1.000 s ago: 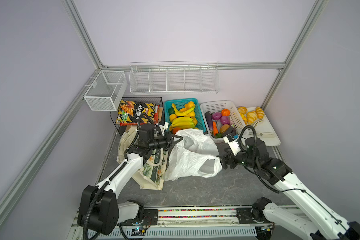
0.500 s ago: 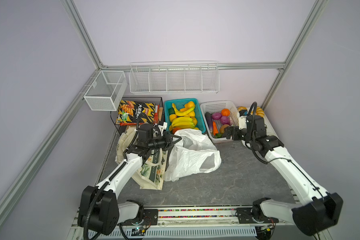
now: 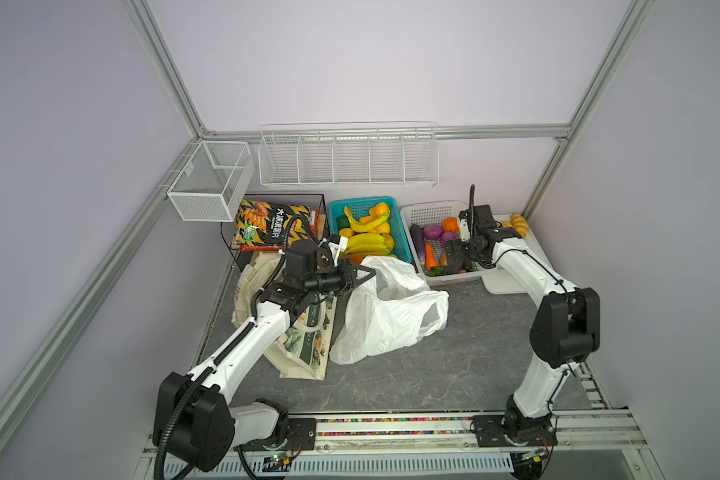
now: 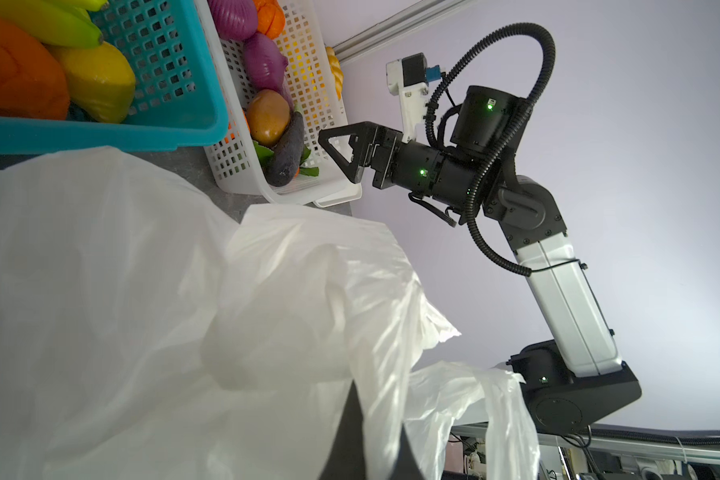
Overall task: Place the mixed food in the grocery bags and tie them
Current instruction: 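Move the right gripper back over the white vegetable basket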
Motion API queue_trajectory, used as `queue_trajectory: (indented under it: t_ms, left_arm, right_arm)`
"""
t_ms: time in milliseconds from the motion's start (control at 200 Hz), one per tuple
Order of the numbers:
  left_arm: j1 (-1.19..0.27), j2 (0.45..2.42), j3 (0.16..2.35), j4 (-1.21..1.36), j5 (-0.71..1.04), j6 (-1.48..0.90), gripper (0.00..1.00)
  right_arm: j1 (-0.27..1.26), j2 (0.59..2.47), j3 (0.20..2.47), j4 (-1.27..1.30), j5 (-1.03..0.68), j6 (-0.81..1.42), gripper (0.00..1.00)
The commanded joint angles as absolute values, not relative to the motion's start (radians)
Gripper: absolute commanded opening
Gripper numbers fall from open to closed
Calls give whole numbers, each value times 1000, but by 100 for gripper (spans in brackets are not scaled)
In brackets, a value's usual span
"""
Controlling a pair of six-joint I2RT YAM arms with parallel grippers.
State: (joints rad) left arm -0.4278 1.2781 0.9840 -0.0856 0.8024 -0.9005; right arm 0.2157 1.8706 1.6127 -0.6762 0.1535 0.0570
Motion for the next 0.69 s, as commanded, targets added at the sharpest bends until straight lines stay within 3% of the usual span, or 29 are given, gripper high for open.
queue_trajectory:
  t_ms: [0, 690]
  left_arm:
    - [-433, 1290, 1011, -97, 779, -882, 0]
    - [-435, 1299, 1022, -112, 754, -886, 0]
  right_arm:
    - [212, 1934, 1684, -815, 191, 8, 95]
    - [126, 2329, 2100, -683, 7, 9, 89]
